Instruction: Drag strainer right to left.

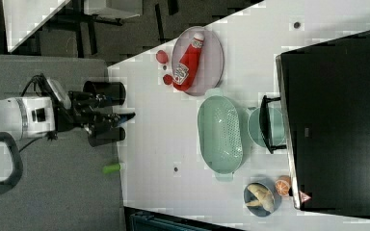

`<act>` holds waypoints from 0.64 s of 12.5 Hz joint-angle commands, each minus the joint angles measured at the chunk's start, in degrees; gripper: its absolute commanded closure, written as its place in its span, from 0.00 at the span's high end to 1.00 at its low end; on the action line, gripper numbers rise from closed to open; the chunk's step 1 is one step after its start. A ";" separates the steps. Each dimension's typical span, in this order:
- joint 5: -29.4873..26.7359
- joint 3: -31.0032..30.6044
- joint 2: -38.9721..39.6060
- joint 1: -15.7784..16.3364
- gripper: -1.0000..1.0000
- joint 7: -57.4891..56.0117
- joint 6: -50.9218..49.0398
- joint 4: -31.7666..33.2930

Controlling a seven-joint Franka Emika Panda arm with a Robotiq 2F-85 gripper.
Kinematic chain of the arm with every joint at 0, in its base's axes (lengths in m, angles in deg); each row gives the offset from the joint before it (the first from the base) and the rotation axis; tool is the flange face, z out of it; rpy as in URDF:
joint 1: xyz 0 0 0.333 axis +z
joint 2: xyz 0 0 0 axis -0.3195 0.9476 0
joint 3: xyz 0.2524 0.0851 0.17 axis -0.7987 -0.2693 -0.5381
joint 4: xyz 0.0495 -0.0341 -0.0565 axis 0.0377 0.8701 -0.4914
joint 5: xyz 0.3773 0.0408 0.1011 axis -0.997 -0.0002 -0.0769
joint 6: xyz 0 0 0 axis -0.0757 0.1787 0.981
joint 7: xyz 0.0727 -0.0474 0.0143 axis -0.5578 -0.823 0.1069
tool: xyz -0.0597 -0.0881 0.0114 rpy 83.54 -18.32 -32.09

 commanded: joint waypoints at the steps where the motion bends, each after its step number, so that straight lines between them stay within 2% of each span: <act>1: 1.88 2.63 -32.10 -1.63 0.80 4.09 -14.87 17.08; 3: 1.86 2.60 -32.02 -1.61 1.00 4.09 -14.74 17.70; 8: 1.84 2.20 -28.03 -1.55 1.00 7.26 -7.52 26.29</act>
